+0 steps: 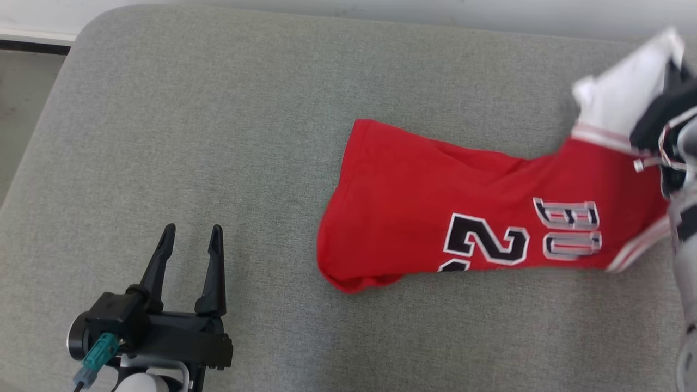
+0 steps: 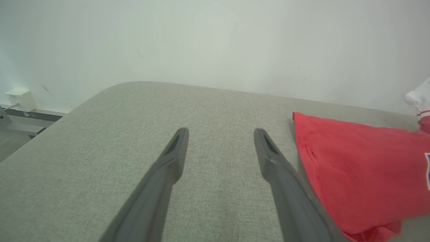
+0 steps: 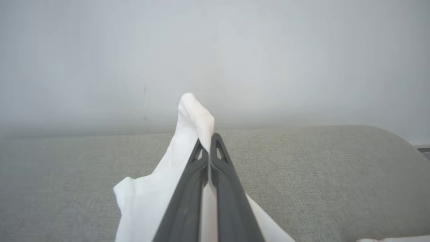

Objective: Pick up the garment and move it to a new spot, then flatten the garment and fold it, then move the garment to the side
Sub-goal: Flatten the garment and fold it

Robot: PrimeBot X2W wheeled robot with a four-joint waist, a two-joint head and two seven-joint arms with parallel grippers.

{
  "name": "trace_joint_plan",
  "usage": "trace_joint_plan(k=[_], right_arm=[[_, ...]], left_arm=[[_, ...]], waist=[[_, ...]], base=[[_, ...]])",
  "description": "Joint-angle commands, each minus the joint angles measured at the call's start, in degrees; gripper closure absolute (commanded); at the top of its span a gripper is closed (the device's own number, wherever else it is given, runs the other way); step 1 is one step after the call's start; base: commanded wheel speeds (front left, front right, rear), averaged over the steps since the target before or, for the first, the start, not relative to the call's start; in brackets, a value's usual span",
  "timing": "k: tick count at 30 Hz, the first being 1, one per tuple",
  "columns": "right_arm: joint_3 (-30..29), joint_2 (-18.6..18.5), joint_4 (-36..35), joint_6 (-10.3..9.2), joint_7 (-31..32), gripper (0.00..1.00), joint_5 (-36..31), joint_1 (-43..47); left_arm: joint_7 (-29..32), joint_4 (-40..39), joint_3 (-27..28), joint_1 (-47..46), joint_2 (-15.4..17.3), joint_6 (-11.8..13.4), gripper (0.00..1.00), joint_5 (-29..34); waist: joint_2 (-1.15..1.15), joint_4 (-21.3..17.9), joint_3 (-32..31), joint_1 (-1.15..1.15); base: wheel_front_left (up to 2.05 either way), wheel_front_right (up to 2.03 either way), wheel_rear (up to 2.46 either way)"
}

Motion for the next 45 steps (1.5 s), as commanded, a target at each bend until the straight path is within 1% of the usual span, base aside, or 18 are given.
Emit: trace_joint_plan(k=[1, 5, 7, 9, 11, 15, 16, 18, 20, 24, 27, 31, 34, 37, 42, 43, 44, 45], right_arm=[[-0.29, 0.86, -1.11, -0.17, -2.06, 1.0, -1.18, -1.65], [0.24, 3.28, -3.61, -0.17, -9.42, 1.0, -2.76, -5.67], [0.87, 4.3, -4.31, -0.17, -11.91, 1.0, -2.69, -6.97], [2.18, 5.06, -4.11, -0.17, -13.09, 1.0, -2.24, -7.09], [4.96, 6.26, -2.82, -0.17, -13.38, 1.0, -1.73, -5.48], [11.6, 5.75, -0.26, -0.17, -13.96, 1.0, 1.09, -2.75], [11.6, 5.75, -0.26, -0.17, -13.96, 1.0, 1.09, -2.75], [15.61, 5.9, -0.13, -0.17, -14.29, 1.0, 3.27, -0.51], [18.63, 4.93, -1.14, -0.17, -14.55, 1.0, 6.43, 2.0], [26.86, 3.85, -5.51, -0.17, -14.28, 1.0, 15.9, 9.5], [35.1, 0.08, -12.23, -0.17, -11.11, 1.0, 23.3, 16.76], [41.39, -7.92, -21.95, -0.17, -5.94, 1.0, 29.85, 25.95], [42.76, -12.61, -27.24, -0.17, -2.59, 1.0, 32.37, 32.07], [42.17, -15.49, -30.94, -0.17, 0.62, 1.0, 32.54, 37.34], [39.9, -16.9, -34.92, -0.17, 6.29, 1.0, 31.74, 43.7], [39.3, -16.83, -35.38, -0.17, 7.73, 0.47, 31.64, 45.03], [38.59, -16.59, -36.07, -0.17, 8.77, 0.0, 31.47, 46.11], [37.58, -16.24, -36.88, -0.17, 9.5, 0.0, 31.2, 46.86]], left_arm=[[-0.02, 0.11, 0.01, -0.61, 0.04, 0.17, 0.0, -0.46], [-0.02, 0.41, -0.08, -0.48, 0.04, 0.28, 0.0, -0.55], [-0.02, 0.41, 0.04, -0.15, 0.03, 0.41, 0.0, -0.65], [-0.02, 0.5, 0.08, 0.25, 0.02, 0.55, 0.0, -0.69], [-0.02, 0.52, 0.36, 0.79, 0.04, 0.77, 0.0, -0.74], [-0.02, 0.27, 1.13, 1.59, 0.01, 0.92, 0.0, -0.41], [-0.02, 0.27, 1.13, 1.59, 0.01, 0.92, 0.0, -0.41], [-0.02, 0.27, 1.65, 1.73, 0.03, 0.8, 0.0, -0.22], [-0.02, 0.24, 2.09, 1.79, 0.03, 0.72, 0.0, -0.07], [-0.02, 0.71, 2.67, 2.31, 0.06, 0.57, 0.0, 0.32], [-0.02, 0.91, 3.11, 2.91, 0.03, 0.51, 0.0, 0.61], [-0.02, 1.04, 3.79, 3.3, 0.05, 0.31, 0.0, 0.93], [-0.02, 1.2, 4.01, 3.8, 0.06, 0.24, 0.0, 0.94], [-0.02, 1.46, 4.05, 4.21, 0.05, 0.18, 0.0, 1.13], [-0.02, 1.78, 4.5, 4.85, 0.05, 0.21, 0.0, 1.27], [-0.02, 1.81, 4.64, 5.06, 0.05, 0.18, 0.0, 1.27], [-0.02, 1.9, 4.68, 5.22, 0.04, 0.14, 0.0, 1.26], [-0.02, 1.99, 4.73, 5.32, 0.02, 0.13, 0.0, 1.27]], waist=[[-0.01, 0.24, -0.27, -0.01], [-0.01, 0.66, -1.11, -0.01], [-0.01, 0.67, -1.58, -0.01], [-0.01, 0.53, -2.07, -0.01], [-0.01, 0.09, -2.59, -0.01], [-0.01, -1.54, -3.18, -0.01], [-0.01, -1.54, -3.18, -0.01], [-0.01, -2.52, -3.66, -0.01], [-0.01, -3.66, -4.22, -0.01], [-0.01, -5.83, -5.9, -0.01], [-0.01, -7.5, -7.09, -0.01], [-0.01, -9.31, -8.27, -0.01], [-0.01, -10.2, -9.17, -0.01], [-0.01, -10.69, -10.07, -0.01], [-0.01, -11.15, -11.38, -0.01], [-0.01, -11.24, -11.59, -0.01], [-0.01, -11.31, -11.83, -0.01], [-0.01, -11.38, -12.05, -0.01]], base=[[0.0, 0.0, 0.0], [0.0, 0.0, 0.0], [0.0, 0.0, 0.0], [0.0, 0.0, 0.0], [0.0, 0.0, 0.0], [0.0, 0.0, 0.0], [0.0, 0.0, 0.0], [0.0, 0.0, 0.0], [0.0, 0.0, 0.0], [0.0, 0.0, 0.0], [0.0, 0.0, 0.0], [0.0, 0.0, 0.0], [0.0, 0.0, 0.0], [0.0, 0.0, 0.0], [0.0, 0.0, 0.0], [0.0, 0.0, 0.0], [0.0, 0.0, 0.0], [0.0, 0.0, 0.0]])
